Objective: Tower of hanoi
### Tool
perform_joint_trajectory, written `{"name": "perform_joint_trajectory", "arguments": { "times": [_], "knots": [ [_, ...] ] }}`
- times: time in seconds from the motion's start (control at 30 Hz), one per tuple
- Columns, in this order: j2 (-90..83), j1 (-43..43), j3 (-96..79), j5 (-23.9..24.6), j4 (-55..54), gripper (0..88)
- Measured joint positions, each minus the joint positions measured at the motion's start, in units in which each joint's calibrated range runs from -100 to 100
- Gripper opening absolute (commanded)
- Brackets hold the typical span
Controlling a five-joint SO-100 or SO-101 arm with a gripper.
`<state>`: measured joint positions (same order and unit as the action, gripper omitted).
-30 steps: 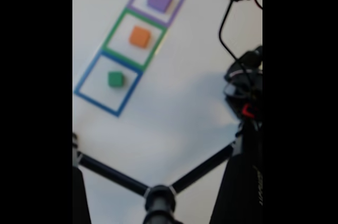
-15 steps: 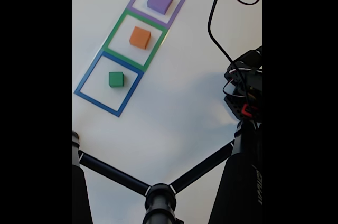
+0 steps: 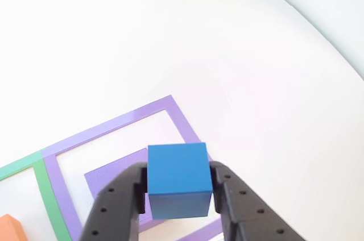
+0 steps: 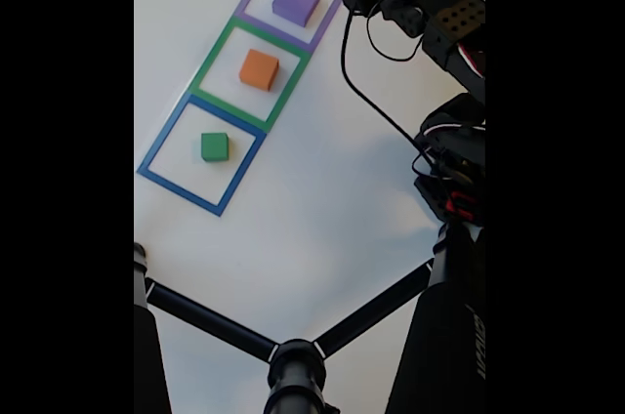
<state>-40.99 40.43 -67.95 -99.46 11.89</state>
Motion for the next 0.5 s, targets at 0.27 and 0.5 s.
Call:
{"name": "perform_joint_trajectory", "arguments": {
  "times": [0.27, 0.5],
  "knots": [
    [20.9, -2.2, -5.0, 0.0, -32.0, 3.8],
    [34.6, -4.8, -5.9, 0.0, -49.0, 3.8]
  ]
}}
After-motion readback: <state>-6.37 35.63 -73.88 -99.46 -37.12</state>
